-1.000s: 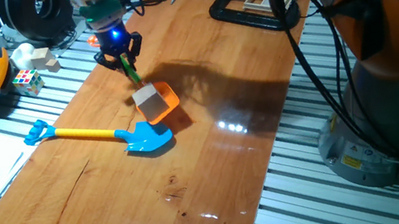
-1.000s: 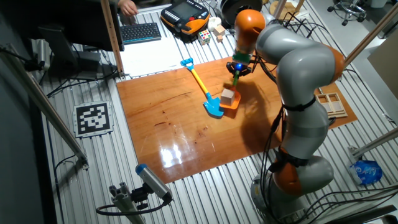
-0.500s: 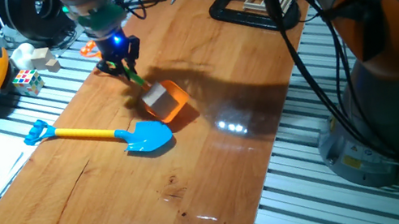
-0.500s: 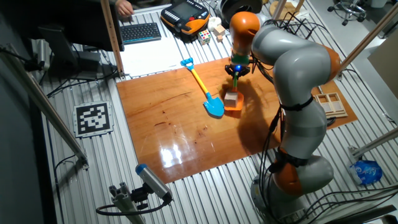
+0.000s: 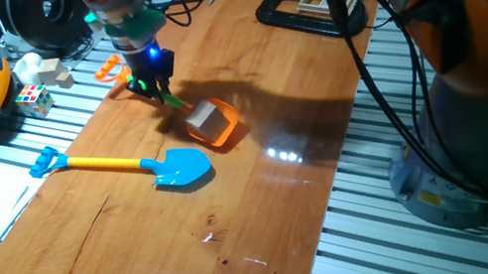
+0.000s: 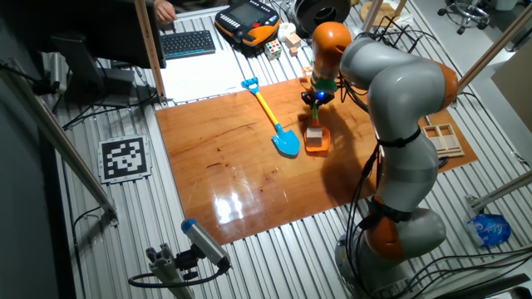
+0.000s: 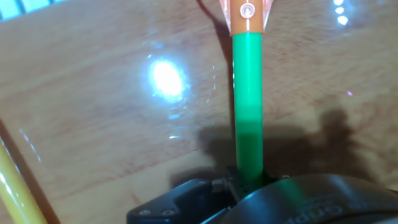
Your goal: Use a shovel to scoop up an object
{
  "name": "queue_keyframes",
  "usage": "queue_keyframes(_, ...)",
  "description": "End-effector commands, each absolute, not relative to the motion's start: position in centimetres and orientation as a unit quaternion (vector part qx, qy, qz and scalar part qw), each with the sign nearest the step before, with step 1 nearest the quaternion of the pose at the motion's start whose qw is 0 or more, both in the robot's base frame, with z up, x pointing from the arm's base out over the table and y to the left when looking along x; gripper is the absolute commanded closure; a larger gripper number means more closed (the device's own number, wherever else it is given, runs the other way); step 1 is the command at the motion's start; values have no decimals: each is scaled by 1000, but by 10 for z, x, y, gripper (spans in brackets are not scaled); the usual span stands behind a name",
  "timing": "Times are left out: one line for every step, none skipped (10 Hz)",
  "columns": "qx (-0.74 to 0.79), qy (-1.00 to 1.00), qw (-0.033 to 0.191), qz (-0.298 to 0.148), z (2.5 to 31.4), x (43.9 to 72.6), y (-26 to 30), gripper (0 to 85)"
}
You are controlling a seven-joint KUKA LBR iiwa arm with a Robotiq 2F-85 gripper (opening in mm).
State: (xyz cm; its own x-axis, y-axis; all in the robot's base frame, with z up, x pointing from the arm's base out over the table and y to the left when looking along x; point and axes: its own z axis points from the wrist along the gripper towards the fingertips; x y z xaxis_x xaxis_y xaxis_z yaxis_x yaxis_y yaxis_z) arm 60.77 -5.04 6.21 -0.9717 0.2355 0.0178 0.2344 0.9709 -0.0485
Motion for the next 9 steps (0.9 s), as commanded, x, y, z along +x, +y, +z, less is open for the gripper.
queue_keyframes(173, -985, 8, 17, 59, 607, -49, 850)
queue_keyframes(166, -986, 2, 18, 53, 603, -46, 850)
queue_keyframes(161, -987, -5, 17, 48, 599, -43, 850)
queue_keyframes(158, -987, -6, 15, 44, 597, -41, 680)
queue_keyframes(157, -987, -9, 15, 40, 595, -38, 680)
queue_keyframes(155, -988, -11, 12, 36, 594, -37, 680)
queue_keyframes(155, -988, -13, 10, 34, 594, -37, 680)
queue_keyframes(152, -988, -17, 10, 32, 594, -36, 680)
queue_keyframes(152, -988, -19, 11, 31, 594, -36, 680)
